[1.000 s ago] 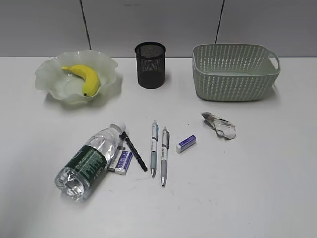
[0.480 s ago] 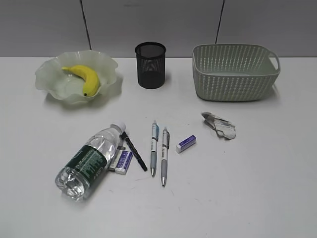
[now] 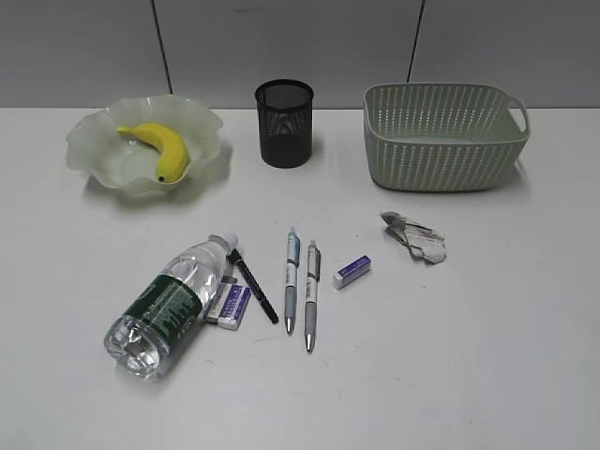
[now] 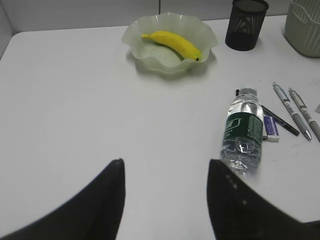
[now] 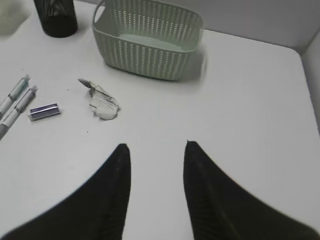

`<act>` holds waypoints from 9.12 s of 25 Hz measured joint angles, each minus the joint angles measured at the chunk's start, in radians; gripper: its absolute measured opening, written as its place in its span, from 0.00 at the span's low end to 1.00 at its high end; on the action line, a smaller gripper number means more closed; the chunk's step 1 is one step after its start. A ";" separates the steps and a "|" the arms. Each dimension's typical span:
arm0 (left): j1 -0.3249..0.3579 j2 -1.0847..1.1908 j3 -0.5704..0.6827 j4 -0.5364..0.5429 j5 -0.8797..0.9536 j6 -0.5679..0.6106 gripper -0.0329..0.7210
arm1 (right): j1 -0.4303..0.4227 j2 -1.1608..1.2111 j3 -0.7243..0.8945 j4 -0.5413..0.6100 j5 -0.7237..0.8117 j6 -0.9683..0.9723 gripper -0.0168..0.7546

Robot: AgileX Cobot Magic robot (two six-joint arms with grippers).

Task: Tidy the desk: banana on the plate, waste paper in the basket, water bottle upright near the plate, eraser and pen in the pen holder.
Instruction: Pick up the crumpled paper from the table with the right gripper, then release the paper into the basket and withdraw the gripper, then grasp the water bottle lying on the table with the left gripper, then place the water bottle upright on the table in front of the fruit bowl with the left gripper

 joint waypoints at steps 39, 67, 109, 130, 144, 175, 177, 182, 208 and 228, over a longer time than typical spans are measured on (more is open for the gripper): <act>0.000 0.000 0.000 -0.016 -0.006 0.009 0.57 | 0.311 1.587 -0.749 -0.093 -0.016 -0.018 0.08; 0.000 0.000 0.000 -0.006 -0.006 0.009 0.57 | 0.167 1.537 -0.881 -0.034 -0.517 0.066 0.46; 0.000 0.000 0.000 -0.007 -0.007 0.009 0.53 | 0.165 -0.365 0.021 -0.072 0.493 0.269 0.70; 0.000 0.767 -0.059 -0.470 -0.376 0.439 0.52 | 0.166 -0.552 0.105 -0.116 0.374 0.271 0.70; -0.262 1.696 -0.532 -0.355 -0.391 0.347 0.76 | 0.166 -0.552 0.105 -0.119 0.371 0.272 0.70; -0.339 2.009 -0.716 -0.006 -0.316 -0.002 0.68 | 0.166 -0.552 0.105 -0.124 0.368 0.273 0.70; -0.339 1.977 -0.716 -0.006 -0.294 -0.002 0.68 | 0.166 -0.552 0.105 -0.125 0.368 0.273 0.70; -0.338 1.869 -0.716 -0.006 -0.257 -0.003 0.66 | 0.166 -0.552 0.105 -0.126 0.368 0.273 0.70; -0.231 1.517 -0.260 0.066 -1.031 -0.017 0.63 | 0.166 -0.552 0.105 -0.126 0.368 0.273 0.70; -0.229 1.613 -0.259 0.105 -1.037 -0.018 0.77 | 0.166 -0.552 0.105 -0.126 0.368 0.273 0.70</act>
